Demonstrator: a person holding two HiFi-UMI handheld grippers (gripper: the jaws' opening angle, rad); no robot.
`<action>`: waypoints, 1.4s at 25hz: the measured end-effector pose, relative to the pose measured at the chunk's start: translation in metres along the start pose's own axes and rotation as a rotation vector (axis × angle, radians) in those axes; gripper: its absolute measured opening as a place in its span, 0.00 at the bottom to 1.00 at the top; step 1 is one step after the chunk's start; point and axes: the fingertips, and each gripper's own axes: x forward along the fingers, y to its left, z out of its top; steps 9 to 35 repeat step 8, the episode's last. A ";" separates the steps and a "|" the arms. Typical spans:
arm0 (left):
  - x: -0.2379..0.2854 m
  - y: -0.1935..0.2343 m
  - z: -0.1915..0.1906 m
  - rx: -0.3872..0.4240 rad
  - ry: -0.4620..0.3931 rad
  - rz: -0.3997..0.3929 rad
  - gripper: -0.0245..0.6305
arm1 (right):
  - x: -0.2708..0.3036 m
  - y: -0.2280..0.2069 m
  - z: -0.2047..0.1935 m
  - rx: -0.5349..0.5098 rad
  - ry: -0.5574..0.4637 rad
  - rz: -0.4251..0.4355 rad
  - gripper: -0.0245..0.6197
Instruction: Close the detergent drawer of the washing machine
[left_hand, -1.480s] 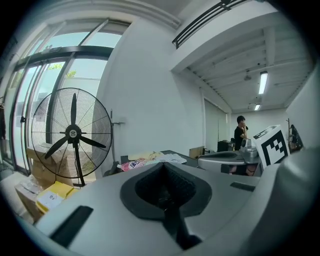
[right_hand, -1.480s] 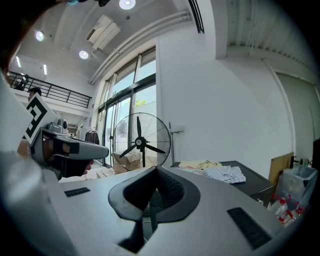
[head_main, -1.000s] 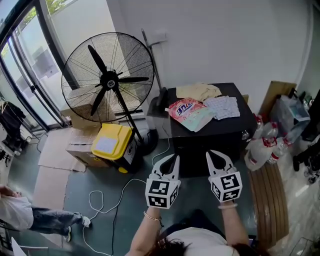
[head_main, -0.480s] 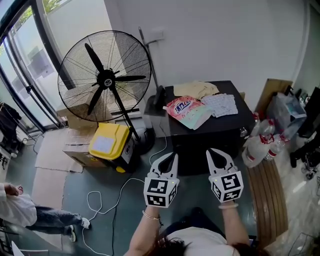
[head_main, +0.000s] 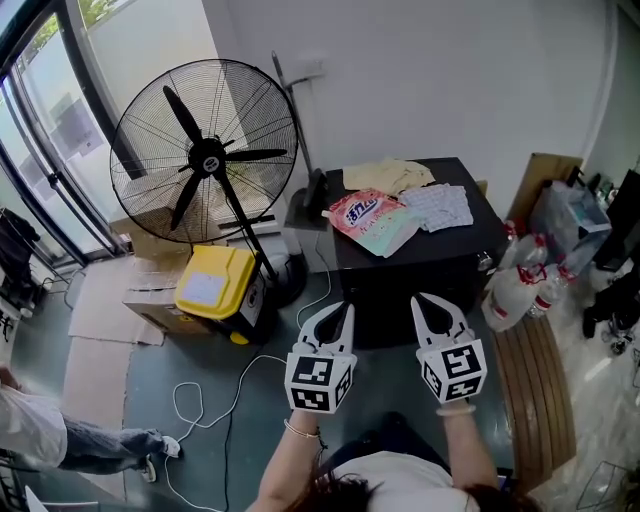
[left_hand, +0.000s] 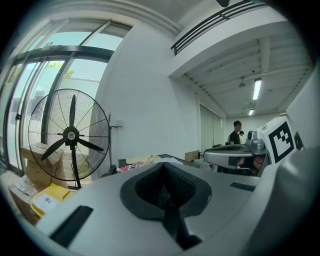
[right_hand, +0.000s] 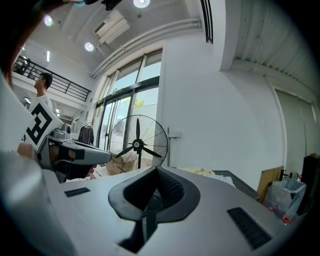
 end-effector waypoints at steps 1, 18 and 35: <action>0.001 0.000 0.000 0.001 0.000 0.001 0.07 | 0.000 -0.001 0.000 0.002 0.000 0.001 0.08; 0.009 -0.003 0.002 0.004 -0.004 -0.002 0.07 | 0.001 -0.006 -0.001 0.005 0.002 0.007 0.08; 0.009 -0.003 0.002 0.004 -0.004 -0.002 0.07 | 0.001 -0.006 -0.001 0.005 0.002 0.007 0.08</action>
